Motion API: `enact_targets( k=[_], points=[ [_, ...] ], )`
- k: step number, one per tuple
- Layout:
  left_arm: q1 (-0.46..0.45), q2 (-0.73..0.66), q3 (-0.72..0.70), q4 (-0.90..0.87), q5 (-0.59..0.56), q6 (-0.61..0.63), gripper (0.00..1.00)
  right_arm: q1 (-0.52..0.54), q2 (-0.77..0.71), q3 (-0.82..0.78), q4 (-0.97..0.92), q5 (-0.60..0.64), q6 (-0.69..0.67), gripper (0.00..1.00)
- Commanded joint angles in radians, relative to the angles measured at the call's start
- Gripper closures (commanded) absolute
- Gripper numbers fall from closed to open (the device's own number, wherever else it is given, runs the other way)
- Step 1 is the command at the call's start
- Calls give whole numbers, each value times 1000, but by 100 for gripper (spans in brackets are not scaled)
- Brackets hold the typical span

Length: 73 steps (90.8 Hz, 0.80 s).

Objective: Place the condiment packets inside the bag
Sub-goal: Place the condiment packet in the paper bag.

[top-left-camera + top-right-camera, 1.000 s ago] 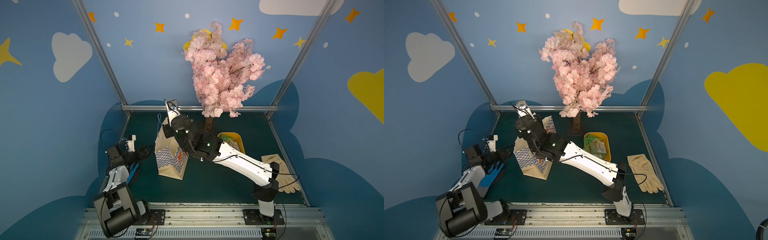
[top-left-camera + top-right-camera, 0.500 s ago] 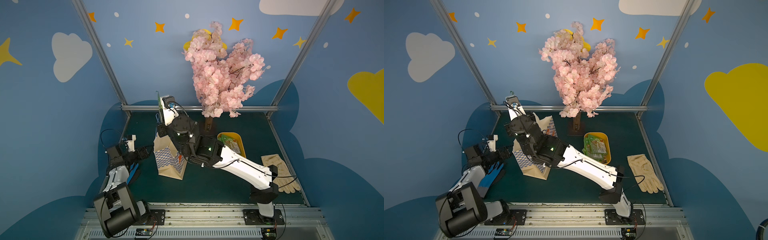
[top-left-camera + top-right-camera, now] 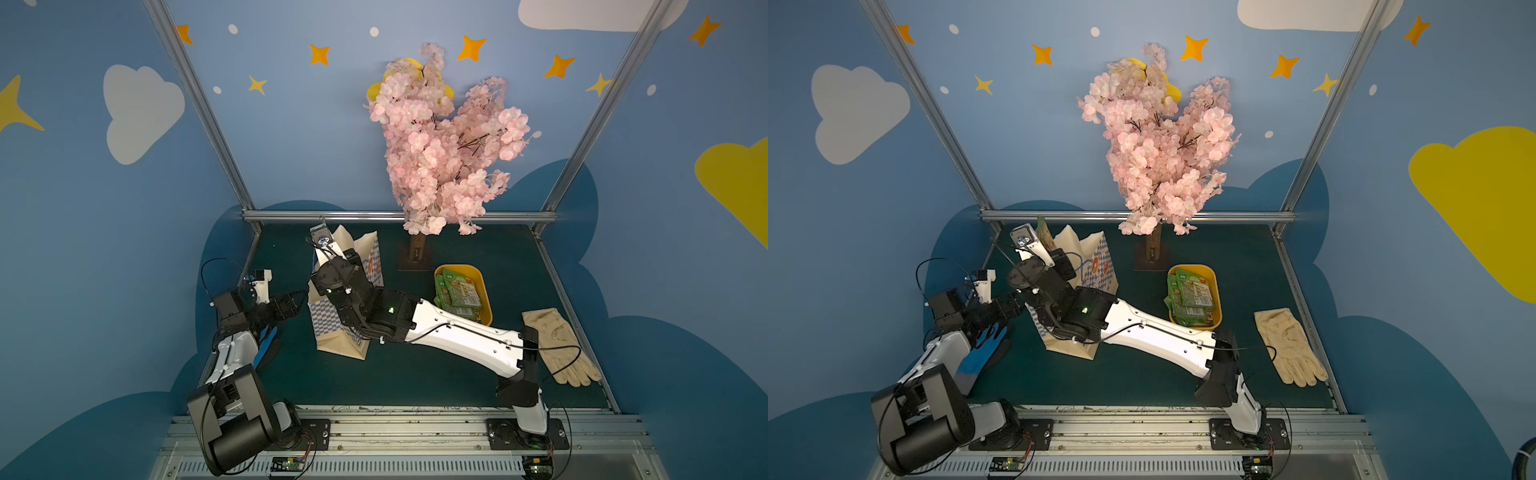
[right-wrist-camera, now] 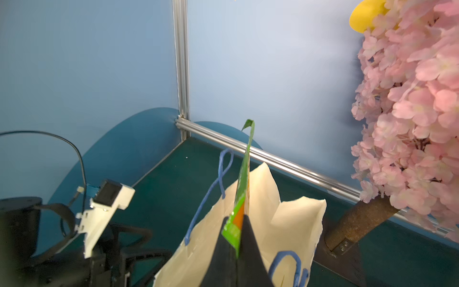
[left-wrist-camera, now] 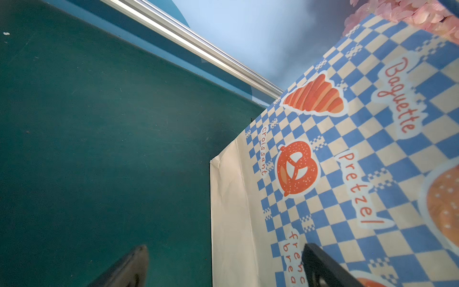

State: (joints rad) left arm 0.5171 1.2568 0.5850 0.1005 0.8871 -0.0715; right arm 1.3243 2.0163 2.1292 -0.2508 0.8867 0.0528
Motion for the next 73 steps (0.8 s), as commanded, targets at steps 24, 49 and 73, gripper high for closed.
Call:
enact_targets(
  k=[24,49,73],
  points=[
    [4,1,-1,11,19,3,0,-30,-83,6,11,18,11,45],
    [4,7,2,11,23,2,0,12,-182,-16,-13,22,-53,33],
    [4,9,2,10,24,1,0,29,-556,-481,-6,38,-17,31]
  ],
)
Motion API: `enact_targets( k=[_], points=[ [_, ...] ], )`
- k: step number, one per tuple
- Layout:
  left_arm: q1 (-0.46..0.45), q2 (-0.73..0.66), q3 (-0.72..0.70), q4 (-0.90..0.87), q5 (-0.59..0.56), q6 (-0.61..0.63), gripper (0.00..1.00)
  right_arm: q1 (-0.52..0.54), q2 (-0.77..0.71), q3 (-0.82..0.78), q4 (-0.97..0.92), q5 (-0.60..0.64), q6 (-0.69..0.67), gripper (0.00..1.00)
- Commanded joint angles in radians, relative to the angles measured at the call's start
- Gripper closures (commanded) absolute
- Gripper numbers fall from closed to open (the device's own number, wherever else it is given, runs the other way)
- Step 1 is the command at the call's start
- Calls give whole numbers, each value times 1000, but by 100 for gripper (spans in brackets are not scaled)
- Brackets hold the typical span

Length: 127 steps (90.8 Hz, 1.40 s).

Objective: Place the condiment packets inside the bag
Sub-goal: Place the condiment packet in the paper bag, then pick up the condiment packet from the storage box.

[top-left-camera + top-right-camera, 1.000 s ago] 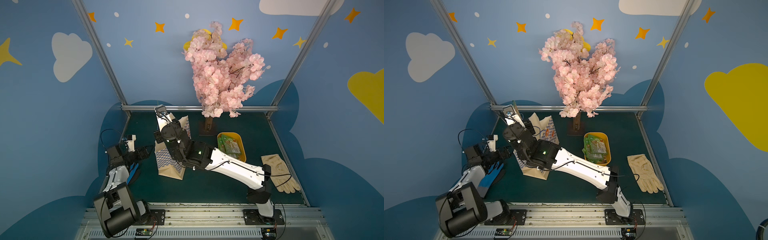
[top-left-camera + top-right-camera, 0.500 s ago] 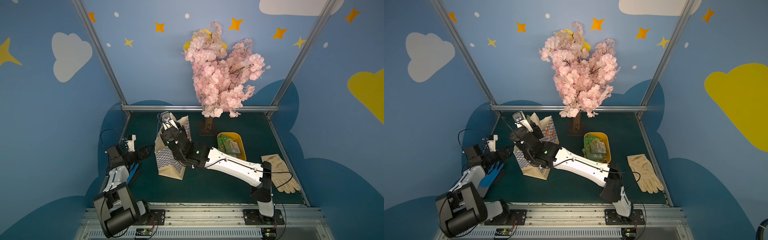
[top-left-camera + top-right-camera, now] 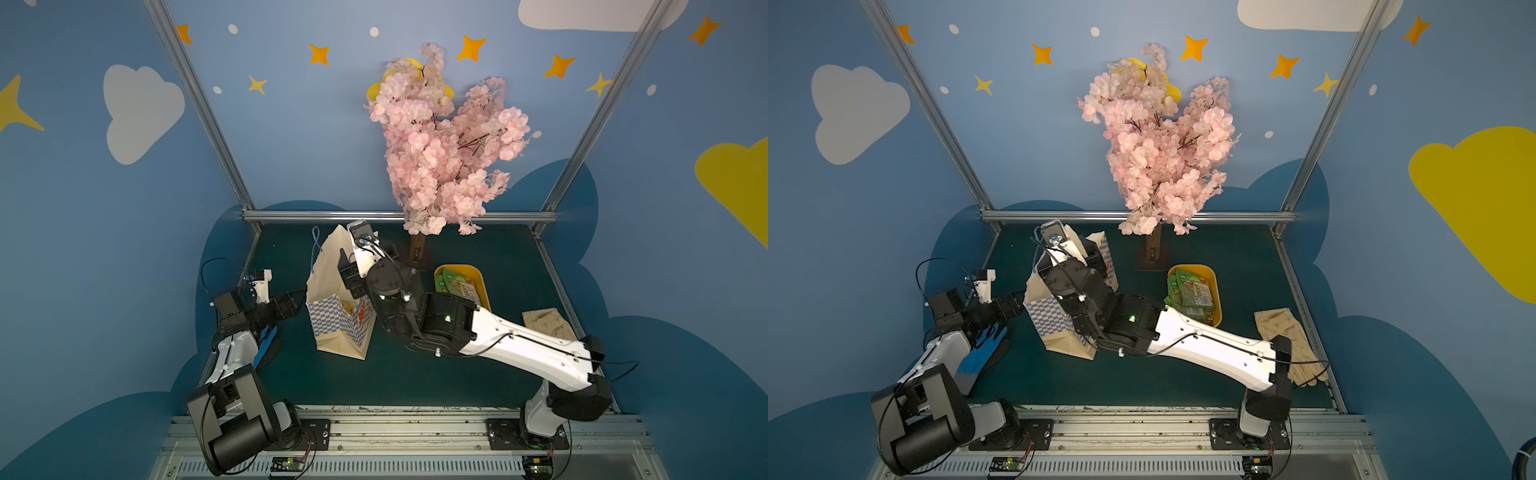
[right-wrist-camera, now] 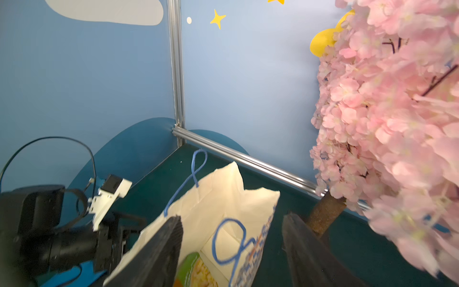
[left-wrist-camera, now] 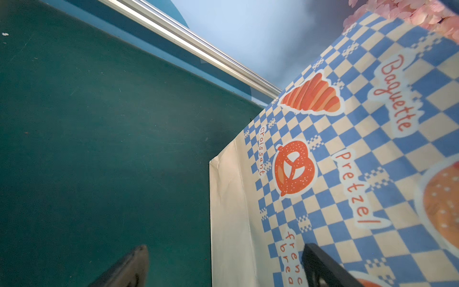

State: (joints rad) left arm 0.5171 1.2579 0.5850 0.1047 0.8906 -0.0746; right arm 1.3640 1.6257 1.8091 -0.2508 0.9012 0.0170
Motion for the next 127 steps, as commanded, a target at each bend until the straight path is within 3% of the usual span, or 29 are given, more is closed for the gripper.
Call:
enact_targets(
  k=[1,15,26,46,56,67,105,127],
  points=[
    [4,9,3,5,21,4,0,-13,-179,-183,-9,23,26,31],
    [4,15,6,1,19,3,0,-95,-422,-468,-110,-23,178,29],
    [5,14,7,-2,17,3,0,-222,-578,-646,-194,-82,261,25],
    [5,19,10,-6,15,3,0,-514,-685,-851,-243,-246,354,23],
    [6,18,10,-8,14,5,0,-630,-637,-884,-240,-340,361,24],
    [5,22,12,-9,14,6,0,-689,-535,-888,-238,-375,367,26],
    [6,33,15,-9,16,9,0,-698,-166,-727,-325,-311,380,29],
    [6,35,16,-9,18,10,0,-700,-24,-667,-335,-351,366,36]
  ],
)
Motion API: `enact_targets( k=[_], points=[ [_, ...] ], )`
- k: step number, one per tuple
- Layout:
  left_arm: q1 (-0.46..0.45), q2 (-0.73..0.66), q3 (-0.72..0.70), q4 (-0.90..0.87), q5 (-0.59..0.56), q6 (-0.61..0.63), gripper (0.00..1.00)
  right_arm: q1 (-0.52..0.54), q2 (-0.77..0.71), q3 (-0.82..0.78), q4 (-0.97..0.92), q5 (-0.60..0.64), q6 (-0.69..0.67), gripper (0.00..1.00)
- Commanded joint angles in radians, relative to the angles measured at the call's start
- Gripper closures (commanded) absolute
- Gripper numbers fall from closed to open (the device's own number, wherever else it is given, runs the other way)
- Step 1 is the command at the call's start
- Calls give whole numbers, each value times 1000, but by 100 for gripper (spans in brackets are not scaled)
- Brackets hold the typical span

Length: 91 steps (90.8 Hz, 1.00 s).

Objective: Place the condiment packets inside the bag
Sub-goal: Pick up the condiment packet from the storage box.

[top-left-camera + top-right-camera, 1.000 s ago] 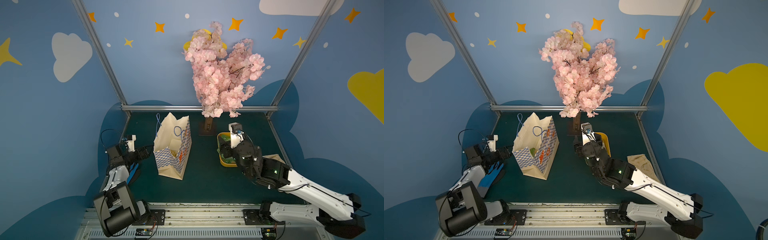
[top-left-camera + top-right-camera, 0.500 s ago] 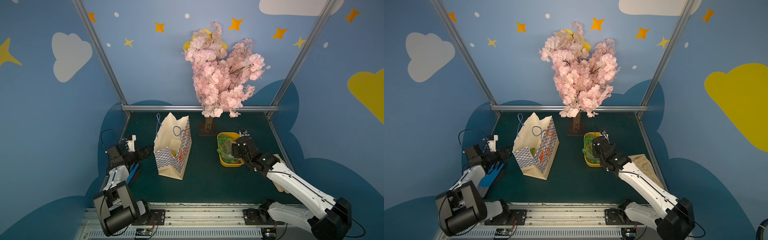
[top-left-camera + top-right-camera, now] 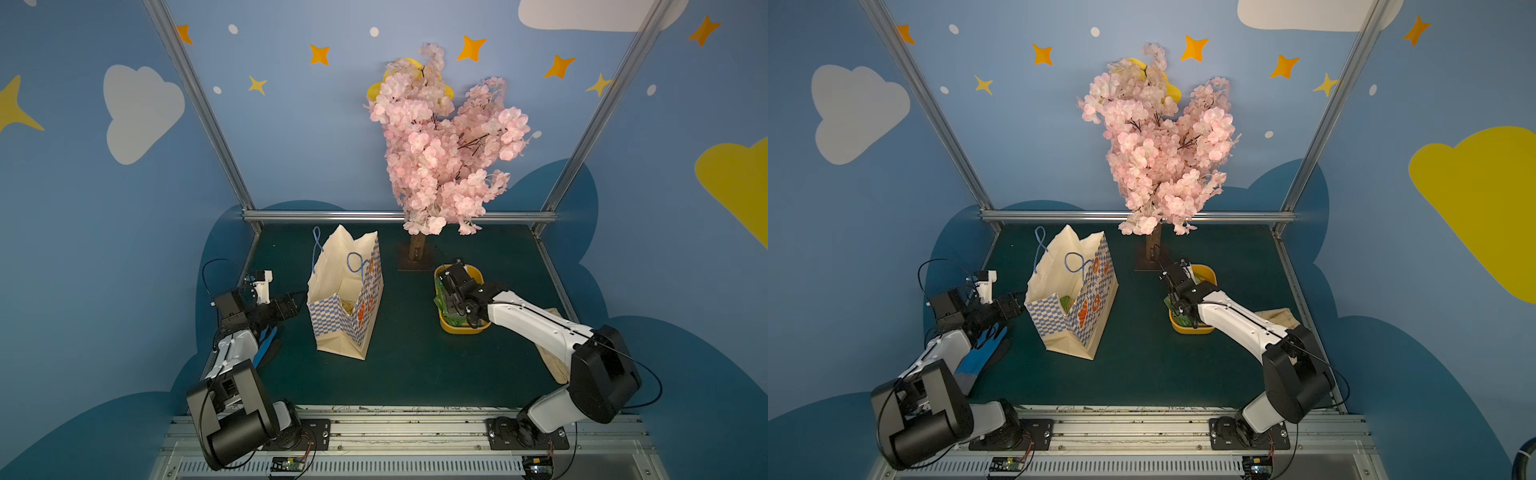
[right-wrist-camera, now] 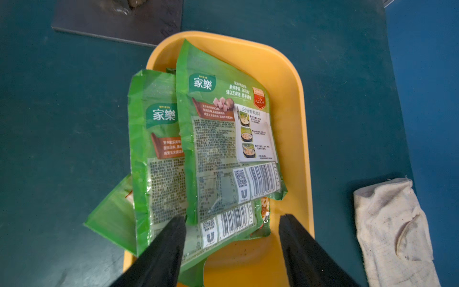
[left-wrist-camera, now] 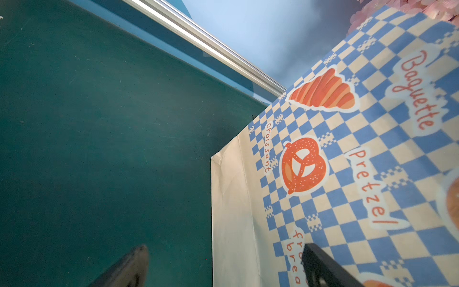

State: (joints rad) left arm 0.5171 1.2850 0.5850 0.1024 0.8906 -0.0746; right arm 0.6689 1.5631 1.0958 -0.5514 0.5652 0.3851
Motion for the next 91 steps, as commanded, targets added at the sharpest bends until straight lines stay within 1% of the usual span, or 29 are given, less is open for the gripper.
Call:
enact_targets(
  k=[1,18,32,46,67,81,91],
  points=[
    [6,7,16,-6,18,9,0,-5,46,50,-36,-19,-2,36],
    [6,8,16,-6,17,10,0,-6,116,79,-51,-20,4,37],
    [5,10,16,-6,18,10,0,-14,125,72,-56,17,13,49],
    [6,8,16,-6,18,10,0,-42,107,49,-60,45,24,56],
    [6,8,15,-6,18,11,0,-81,24,15,-56,58,34,79],
    [6,8,15,-6,19,12,0,-119,-37,-17,-46,20,44,94],
    [6,7,15,-6,19,13,0,-136,-80,-38,-35,6,51,96]
  ],
)
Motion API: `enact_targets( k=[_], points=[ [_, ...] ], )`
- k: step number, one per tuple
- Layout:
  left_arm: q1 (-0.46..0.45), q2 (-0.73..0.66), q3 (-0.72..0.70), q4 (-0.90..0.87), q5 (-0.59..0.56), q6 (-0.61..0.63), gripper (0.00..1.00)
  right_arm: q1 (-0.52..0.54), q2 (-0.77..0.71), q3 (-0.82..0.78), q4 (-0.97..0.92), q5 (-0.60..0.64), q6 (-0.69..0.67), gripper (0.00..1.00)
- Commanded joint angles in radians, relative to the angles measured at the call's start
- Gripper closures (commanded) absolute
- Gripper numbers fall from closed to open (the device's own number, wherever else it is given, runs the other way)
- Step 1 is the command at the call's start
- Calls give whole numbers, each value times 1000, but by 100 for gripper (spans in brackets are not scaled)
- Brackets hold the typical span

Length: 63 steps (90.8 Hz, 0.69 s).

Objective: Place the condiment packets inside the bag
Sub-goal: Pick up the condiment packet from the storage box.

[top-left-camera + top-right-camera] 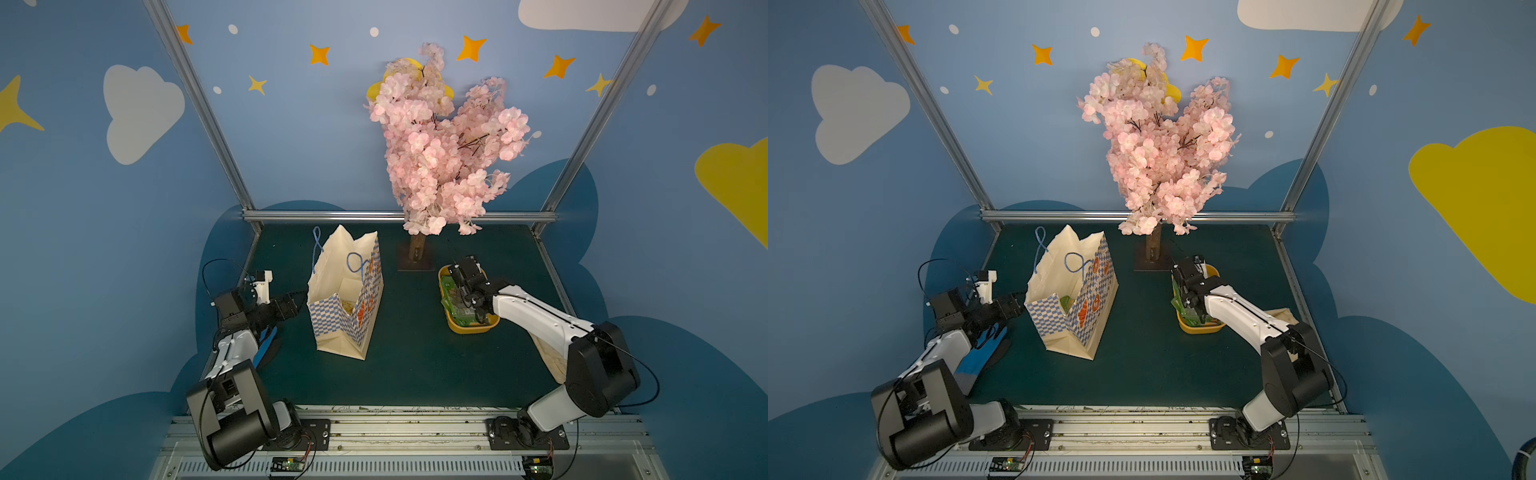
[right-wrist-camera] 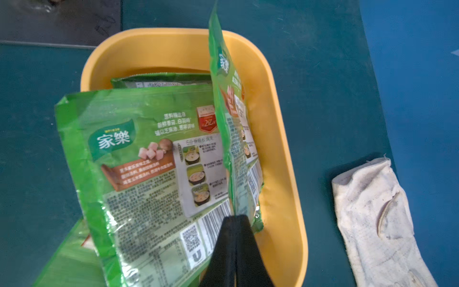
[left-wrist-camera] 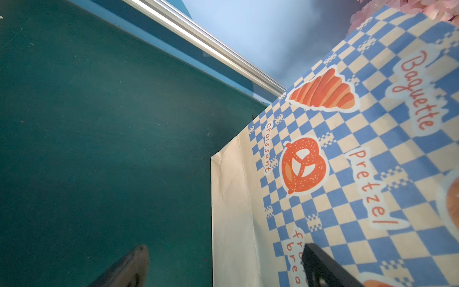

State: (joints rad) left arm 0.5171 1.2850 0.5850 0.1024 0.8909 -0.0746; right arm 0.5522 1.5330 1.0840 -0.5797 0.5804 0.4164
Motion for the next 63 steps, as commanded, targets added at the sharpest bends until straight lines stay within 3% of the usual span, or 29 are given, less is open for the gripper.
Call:
enact_targets(
  k=[1,12,36,53,63],
  points=[
    [6,8,16,-6,20,13,0,-20,-55,-27,-6,-9,19,96],
    [6,7,15,-6,21,12,0,-41,-92,-48,0,-21,33,91],
    [6,4,13,-6,23,12,0,-105,-54,-70,30,-93,44,63],
    [6,2,13,-6,23,10,0,-113,-28,-56,51,-115,47,63],
    [6,1,13,-6,22,11,0,-118,-10,-35,51,-130,46,75]
  ],
)
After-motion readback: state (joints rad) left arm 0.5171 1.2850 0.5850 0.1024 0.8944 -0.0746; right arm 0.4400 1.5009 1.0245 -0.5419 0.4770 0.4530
